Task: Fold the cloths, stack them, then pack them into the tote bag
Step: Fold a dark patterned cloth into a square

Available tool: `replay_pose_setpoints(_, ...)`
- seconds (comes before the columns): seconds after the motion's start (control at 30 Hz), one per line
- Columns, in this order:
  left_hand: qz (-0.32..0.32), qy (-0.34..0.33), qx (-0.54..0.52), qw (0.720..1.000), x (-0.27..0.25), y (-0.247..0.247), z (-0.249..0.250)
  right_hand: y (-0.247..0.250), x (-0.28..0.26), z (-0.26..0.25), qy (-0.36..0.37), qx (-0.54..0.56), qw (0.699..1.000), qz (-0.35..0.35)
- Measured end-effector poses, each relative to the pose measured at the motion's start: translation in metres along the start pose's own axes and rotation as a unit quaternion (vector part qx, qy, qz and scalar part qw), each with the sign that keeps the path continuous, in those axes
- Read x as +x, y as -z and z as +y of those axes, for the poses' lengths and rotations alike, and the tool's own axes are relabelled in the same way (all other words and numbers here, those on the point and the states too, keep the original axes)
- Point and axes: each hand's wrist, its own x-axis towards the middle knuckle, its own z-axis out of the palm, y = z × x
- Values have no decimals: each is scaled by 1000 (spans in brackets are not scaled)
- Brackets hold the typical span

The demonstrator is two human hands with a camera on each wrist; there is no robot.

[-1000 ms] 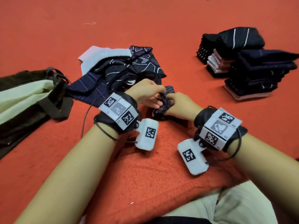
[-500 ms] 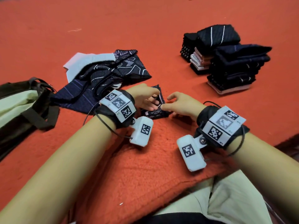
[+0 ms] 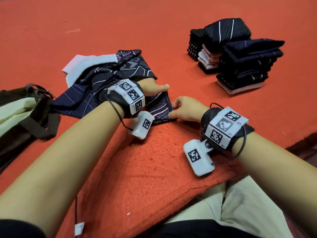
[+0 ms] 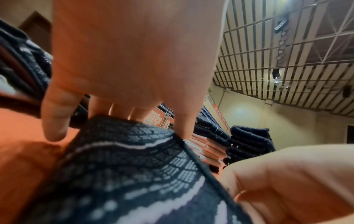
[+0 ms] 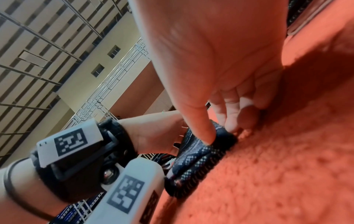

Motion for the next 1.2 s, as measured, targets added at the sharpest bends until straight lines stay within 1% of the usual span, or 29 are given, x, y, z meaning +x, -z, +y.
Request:
replay_pose_setpoints(0.1,-2,17,21,1000,2,3,-2,0,0,2,2,-10,1000,0)
replay_pose_setpoints(0.2,0,1,9,1000,0,11,-6,0,1,3,5,-17,1000,-7)
replay_pose_setpoints(0.3,22,-22,-56,998,-8,21,-13,0,1,3,9,-19,1000,-12)
replay_pose_setpoints(0.4,32,-36,-131,990,-20,32,-13,0,-1,3,7,1,1000,-16)
replay_pose_setpoints(0.5,47,-40,-174,983,-35,42,-9,1,-2,3,6,61,998,-1)
replay_pose_setpoints(0.6,76,-35,-241,967,-45,49,-4,5,-4,2,-3,174,984,29)
replay_pose_setpoints(0.7,95,-8,-306,947,-50,54,1,17,-5,1,-17,292,955,43)
replay_pose_setpoints(0.77,81,10,-359,930,-50,56,4,27,-6,0,-22,357,932,56)
replay_pose_setpoints(0.87,53,21,-419,906,-51,54,10,41,-8,-4,-19,448,890,83)
replay_pose_setpoints(1.03,10,21,-494,869,-46,42,20,54,-10,-1,-23,486,863,138)
replay_pose_setpoints(1.07,2,26,-500,865,-46,40,22,56,-10,1,-21,482,864,148)
replay_pose_setpoints(1.13,-10,31,-512,858,-45,37,28,58,-6,5,-10,450,876,174)
replay_pose_setpoints(1.2,-13,30,-526,850,-43,36,35,62,-1,9,12,410,881,236)
